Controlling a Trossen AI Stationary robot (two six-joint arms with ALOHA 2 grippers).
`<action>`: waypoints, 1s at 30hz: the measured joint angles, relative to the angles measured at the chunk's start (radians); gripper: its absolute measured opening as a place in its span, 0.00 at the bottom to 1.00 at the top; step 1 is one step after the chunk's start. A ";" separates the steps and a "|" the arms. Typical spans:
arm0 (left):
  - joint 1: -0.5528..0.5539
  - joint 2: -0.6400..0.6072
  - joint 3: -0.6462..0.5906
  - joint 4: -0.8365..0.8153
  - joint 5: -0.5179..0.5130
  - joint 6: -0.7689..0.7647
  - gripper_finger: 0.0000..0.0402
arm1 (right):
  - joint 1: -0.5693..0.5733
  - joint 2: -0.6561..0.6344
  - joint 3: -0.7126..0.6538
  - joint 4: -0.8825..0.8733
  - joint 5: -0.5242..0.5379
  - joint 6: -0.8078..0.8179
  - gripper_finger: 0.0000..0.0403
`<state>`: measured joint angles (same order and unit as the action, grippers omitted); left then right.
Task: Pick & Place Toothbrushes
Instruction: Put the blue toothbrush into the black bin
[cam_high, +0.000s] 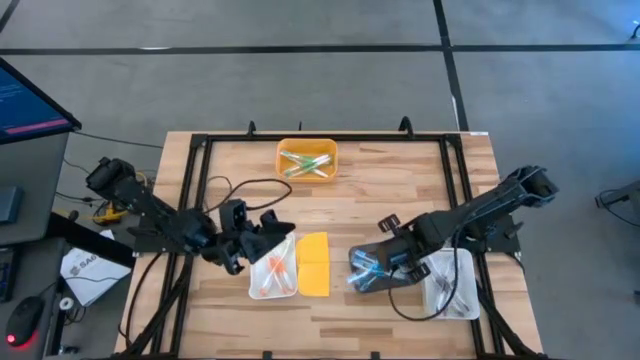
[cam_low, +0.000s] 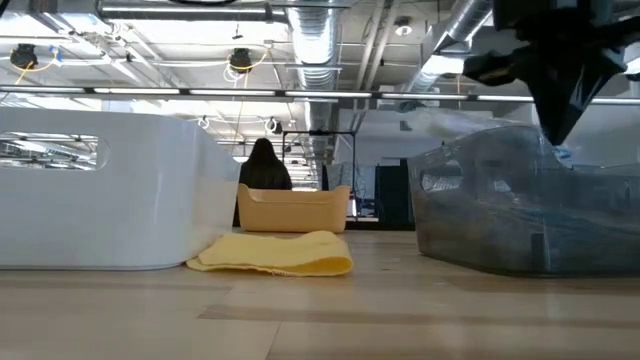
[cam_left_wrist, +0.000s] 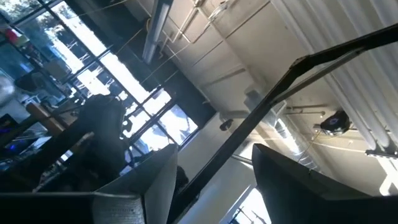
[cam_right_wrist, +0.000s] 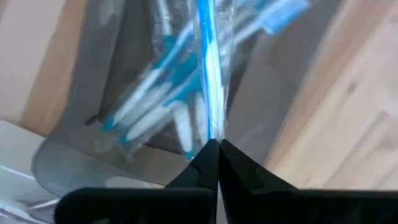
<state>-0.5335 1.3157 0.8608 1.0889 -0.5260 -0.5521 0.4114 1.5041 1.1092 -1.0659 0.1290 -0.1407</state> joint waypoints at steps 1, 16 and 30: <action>0.000 0.009 0.000 0.000 -0.001 -0.010 0.51 | -0.005 -0.013 -0.005 0.001 0.000 0.000 0.00; 0.002 0.055 0.000 0.004 -0.006 -0.065 0.51 | 0.023 -0.128 -0.149 0.006 -0.030 0.011 0.00; 0.003 0.055 0.000 0.004 -0.051 -0.066 0.51 | 0.024 -0.109 -0.200 0.134 0.005 -0.014 0.00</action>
<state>-0.5308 1.3705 0.8608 1.0928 -0.5770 -0.6178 0.4356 1.3949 0.9096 -0.9315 0.1336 -0.1550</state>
